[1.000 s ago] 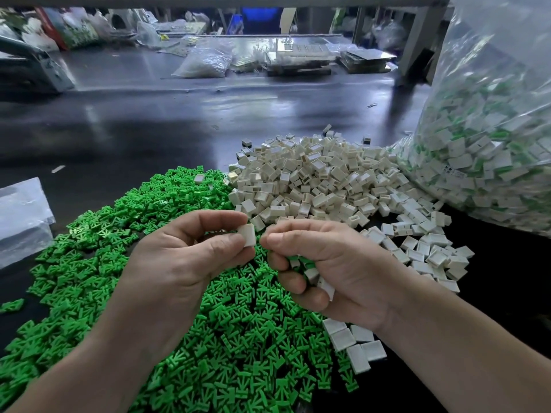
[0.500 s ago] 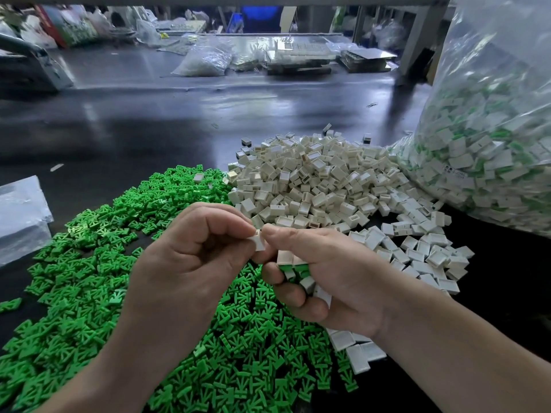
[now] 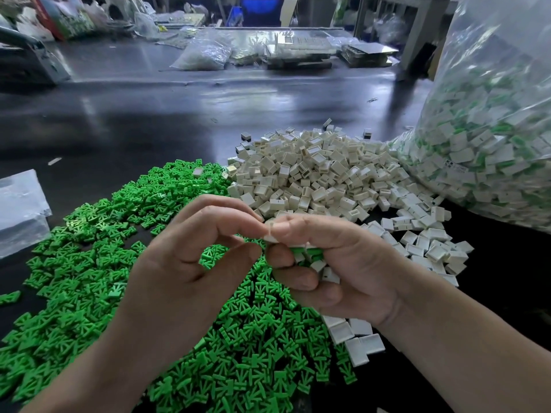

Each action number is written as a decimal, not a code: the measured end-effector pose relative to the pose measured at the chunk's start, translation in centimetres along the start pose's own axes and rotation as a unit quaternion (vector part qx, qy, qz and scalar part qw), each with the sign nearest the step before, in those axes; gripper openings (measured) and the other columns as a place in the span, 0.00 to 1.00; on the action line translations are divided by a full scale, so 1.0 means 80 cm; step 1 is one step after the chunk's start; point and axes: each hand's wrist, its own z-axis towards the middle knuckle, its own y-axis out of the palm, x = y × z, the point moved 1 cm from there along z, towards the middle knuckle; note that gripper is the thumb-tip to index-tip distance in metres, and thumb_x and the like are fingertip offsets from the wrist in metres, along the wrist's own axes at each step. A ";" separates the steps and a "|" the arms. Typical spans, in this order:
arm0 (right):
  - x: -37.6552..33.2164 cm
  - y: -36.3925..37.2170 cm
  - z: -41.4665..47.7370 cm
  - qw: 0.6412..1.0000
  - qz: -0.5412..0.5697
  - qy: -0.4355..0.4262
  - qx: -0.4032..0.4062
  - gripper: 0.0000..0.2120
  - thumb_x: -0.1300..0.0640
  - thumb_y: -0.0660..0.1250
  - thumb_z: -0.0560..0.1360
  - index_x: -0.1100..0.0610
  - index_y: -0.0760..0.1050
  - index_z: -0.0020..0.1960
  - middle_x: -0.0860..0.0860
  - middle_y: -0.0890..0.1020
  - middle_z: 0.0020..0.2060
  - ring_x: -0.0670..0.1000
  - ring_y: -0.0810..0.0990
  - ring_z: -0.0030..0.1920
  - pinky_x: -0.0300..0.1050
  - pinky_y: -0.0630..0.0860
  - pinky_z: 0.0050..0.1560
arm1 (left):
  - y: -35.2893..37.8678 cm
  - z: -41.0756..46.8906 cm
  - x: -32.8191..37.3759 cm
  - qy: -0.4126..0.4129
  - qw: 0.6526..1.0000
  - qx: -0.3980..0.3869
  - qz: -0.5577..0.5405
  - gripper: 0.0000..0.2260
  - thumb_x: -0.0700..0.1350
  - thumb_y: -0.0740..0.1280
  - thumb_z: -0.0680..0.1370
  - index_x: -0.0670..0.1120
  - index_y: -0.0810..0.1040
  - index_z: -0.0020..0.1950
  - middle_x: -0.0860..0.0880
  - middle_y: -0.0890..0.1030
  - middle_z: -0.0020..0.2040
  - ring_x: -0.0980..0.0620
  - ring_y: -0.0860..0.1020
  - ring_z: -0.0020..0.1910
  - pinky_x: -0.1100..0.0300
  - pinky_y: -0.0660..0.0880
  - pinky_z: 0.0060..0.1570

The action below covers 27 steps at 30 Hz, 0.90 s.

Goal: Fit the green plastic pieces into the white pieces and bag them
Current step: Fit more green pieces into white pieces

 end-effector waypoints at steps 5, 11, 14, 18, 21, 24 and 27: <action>-0.016 -0.015 -0.005 0.993 0.033 -0.050 0.098 0.05 0.58 0.69 0.72 0.55 0.73 0.41 0.49 0.76 0.31 0.44 0.71 0.24 0.33 0.65 0.16 | -0.024 -0.011 -0.030 -0.110 0.891 -0.236 0.371 0.41 0.86 0.55 0.50 0.74 0.57 0.60 0.61 0.77 0.42 0.59 0.76 0.35 0.66 0.70 0.28; -0.010 -0.011 -0.002 0.993 0.014 -0.052 0.107 0.04 0.57 0.66 0.73 0.55 0.72 0.41 0.50 0.76 0.32 0.44 0.71 0.25 0.33 0.64 0.17 | -0.008 -0.023 -0.047 -0.117 0.817 -0.297 0.480 0.53 0.85 0.42 0.43 0.68 0.48 0.66 0.66 0.76 0.49 0.61 0.73 0.45 0.59 0.76 0.48; -0.006 -0.010 -0.001 0.989 -0.018 -0.054 0.133 0.06 0.59 0.64 0.77 0.55 0.71 0.42 0.50 0.75 0.33 0.45 0.70 0.26 0.34 0.64 0.17 | -0.007 -0.016 -0.049 -0.087 0.835 -0.257 0.478 0.42 0.81 0.44 0.55 0.68 0.51 0.68 0.66 0.73 0.61 0.62 0.73 0.53 0.60 0.75 0.54; -0.001 -0.009 0.002 0.985 -0.063 -0.058 0.153 0.06 0.59 0.65 0.79 0.56 0.71 0.43 0.51 0.75 0.34 0.46 0.70 0.26 0.35 0.63 0.18 | -0.002 -0.010 -0.053 -0.031 0.839 -0.223 0.496 0.28 0.71 0.45 0.70 0.65 0.57 0.68 0.63 0.73 0.57 0.60 0.74 0.53 0.60 0.76 0.51; 0.002 -0.009 0.003 0.982 -0.077 -0.067 0.161 0.05 0.60 0.66 0.79 0.56 0.72 0.44 0.52 0.76 0.34 0.47 0.70 0.26 0.35 0.63 0.19 | -0.001 -0.007 -0.057 -0.017 0.845 -0.205 0.494 0.21 0.66 0.48 0.75 0.62 0.66 0.64 0.61 0.74 0.54 0.58 0.75 0.49 0.59 0.76 0.47; 0.003 -0.010 0.004 0.980 -0.080 -0.071 0.168 0.05 0.61 0.67 0.78 0.56 0.74 0.44 0.52 0.76 0.34 0.48 0.70 0.26 0.34 0.62 0.19 | 0.000 -0.006 -0.061 0.005 0.863 -0.183 0.471 0.14 0.59 0.55 0.78 0.56 0.76 0.55 0.58 0.77 0.45 0.55 0.77 0.39 0.55 0.77 0.38; 0.002 -0.010 0.004 0.979 -0.079 -0.072 0.173 0.04 0.61 0.67 0.78 0.55 0.75 0.44 0.53 0.76 0.34 0.48 0.70 0.26 0.34 0.62 0.19 | 0.001 -0.006 -0.064 0.027 0.873 -0.160 0.459 0.10 0.51 0.60 0.78 0.51 0.80 0.49 0.55 0.78 0.39 0.52 0.77 0.32 0.52 0.77 0.30</action>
